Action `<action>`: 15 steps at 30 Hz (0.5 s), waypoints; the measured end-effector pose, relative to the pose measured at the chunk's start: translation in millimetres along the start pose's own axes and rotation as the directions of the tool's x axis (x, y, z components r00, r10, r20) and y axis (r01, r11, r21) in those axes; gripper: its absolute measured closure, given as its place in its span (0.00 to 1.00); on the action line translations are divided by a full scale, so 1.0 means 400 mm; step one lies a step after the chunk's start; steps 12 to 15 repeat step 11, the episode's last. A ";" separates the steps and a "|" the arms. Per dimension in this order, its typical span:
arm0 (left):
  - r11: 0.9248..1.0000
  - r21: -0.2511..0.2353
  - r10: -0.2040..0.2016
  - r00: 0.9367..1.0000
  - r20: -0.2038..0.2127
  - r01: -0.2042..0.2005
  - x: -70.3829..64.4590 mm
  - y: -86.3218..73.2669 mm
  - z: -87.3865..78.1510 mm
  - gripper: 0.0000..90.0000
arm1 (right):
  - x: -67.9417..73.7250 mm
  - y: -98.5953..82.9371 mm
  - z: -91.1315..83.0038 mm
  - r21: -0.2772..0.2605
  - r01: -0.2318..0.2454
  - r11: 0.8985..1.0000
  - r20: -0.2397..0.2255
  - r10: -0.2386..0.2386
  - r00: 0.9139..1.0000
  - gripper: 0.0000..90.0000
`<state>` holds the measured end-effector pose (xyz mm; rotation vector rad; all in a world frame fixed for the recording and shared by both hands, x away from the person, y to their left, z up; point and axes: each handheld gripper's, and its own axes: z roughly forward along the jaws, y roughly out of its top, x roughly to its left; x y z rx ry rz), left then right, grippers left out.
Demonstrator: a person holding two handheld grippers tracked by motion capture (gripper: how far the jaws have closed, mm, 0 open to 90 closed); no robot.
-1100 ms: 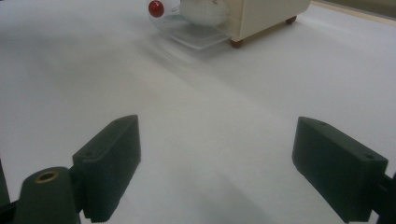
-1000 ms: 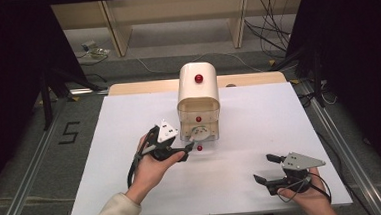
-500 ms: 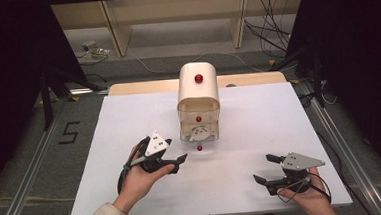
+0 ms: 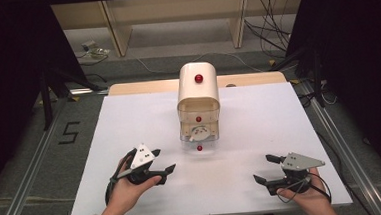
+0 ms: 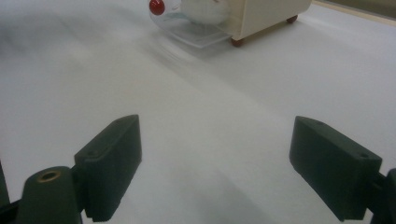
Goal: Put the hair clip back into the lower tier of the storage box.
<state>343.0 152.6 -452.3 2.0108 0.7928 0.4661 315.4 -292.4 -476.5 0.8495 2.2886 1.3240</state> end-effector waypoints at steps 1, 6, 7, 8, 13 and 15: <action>1.000 0.003 -0.003 1.000 0.000 0.003 0.002 -0.006 -0.003 0.30 | 0.000 0.000 0.000 0.000 -0.002 1.000 0.001 0.002 1.000 0.20; 1.000 0.007 -0.016 1.000 -0.013 0.016 0.013 -0.027 -0.015 0.30 | 0.000 0.000 0.000 0.000 -0.001 1.000 0.002 0.001 1.000 0.20; 1.000 0.007 -0.019 1.000 -0.012 0.019 0.013 -0.029 -0.015 0.30 | 0.000 0.000 0.001 0.000 0.000 1.000 0.001 0.000 1.000 0.20; 1.000 0.008 -0.017 1.000 -0.011 0.017 0.014 -0.031 -0.014 0.30 | 0.000 0.000 0.001 0.000 0.000 1.000 0.002 0.000 1.000 0.20; 1.000 0.001 -0.003 1.000 0.013 0.003 0.010 -0.031 -0.007 0.29 | 0.002 0.001 0.000 0.004 -0.002 1.000 0.004 0.002 1.000 0.20; 1.000 0.001 -0.003 1.000 0.013 0.003 0.010 -0.031 -0.007 0.29 | 0.002 0.001 0.000 0.004 -0.002 1.000 0.004 0.002 1.000 0.20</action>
